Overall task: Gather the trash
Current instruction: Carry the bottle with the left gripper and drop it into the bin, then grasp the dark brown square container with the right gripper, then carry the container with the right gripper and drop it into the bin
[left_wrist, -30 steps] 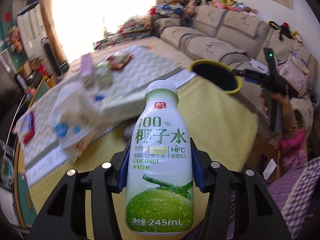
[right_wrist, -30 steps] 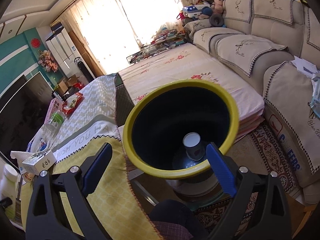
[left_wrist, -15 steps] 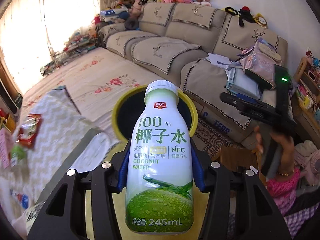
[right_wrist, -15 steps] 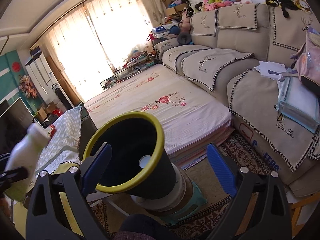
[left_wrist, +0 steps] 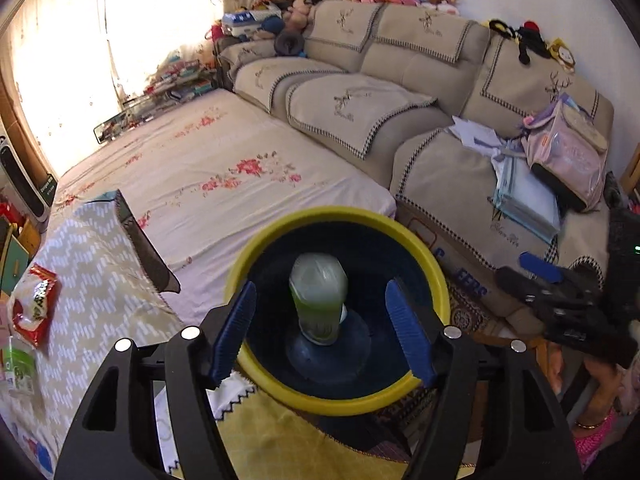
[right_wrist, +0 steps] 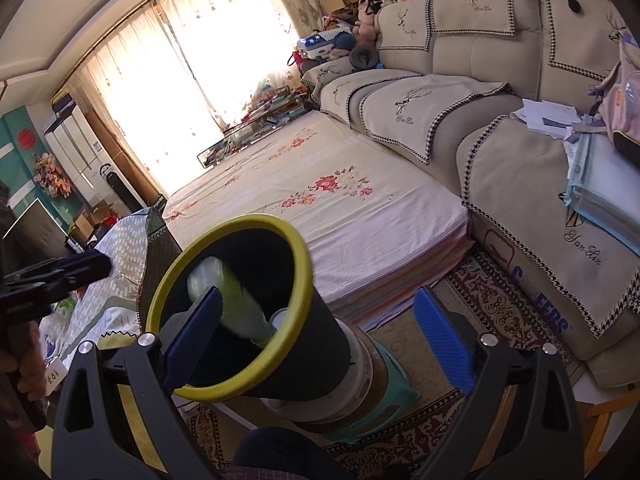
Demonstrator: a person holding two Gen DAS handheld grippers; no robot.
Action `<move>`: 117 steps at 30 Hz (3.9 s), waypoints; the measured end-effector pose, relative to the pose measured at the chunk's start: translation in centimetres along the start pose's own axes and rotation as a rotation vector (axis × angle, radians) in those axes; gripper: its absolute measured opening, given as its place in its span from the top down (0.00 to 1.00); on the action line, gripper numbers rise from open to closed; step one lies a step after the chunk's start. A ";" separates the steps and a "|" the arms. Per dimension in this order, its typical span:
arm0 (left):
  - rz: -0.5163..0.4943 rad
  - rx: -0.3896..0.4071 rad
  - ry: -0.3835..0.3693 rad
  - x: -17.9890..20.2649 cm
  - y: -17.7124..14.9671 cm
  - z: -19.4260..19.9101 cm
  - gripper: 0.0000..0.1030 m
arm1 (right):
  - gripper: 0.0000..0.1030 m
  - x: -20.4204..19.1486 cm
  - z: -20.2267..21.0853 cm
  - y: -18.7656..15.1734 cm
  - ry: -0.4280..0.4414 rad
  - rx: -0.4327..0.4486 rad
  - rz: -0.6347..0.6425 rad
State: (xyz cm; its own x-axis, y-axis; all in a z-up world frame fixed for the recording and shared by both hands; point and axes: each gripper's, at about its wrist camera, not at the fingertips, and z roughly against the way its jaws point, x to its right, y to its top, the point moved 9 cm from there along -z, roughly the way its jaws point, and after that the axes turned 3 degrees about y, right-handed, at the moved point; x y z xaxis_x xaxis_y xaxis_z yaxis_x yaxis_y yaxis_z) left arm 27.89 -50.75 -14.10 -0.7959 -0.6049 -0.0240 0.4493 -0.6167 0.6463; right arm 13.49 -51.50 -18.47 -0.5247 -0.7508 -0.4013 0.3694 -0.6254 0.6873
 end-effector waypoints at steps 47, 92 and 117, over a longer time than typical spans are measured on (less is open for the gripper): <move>0.693 0.257 0.507 -22.0 -37.5 34.1 0.13 | 0.26 -41.4 0.0 -24.6 0.561 -0.462 0.787; 0.588 0.203 0.431 -17.8 -32.2 27.4 0.12 | 0.34 -16.6 -4.9 -2.8 0.016 -0.185 0.385; 0.406 0.150 0.497 -24.6 -26.1 23.6 0.22 | 0.25 -19.8 -4.3 -7.5 0.134 -0.228 0.418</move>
State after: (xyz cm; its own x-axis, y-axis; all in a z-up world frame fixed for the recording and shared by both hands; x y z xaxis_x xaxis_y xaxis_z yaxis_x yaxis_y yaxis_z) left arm 26.15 -7.83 -12.38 -0.2769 -0.9574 -0.0817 0.5841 -0.2353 0.7768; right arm 24.42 -32.87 -18.28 -0.1980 -0.9588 -0.2037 0.6934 -0.2839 0.6623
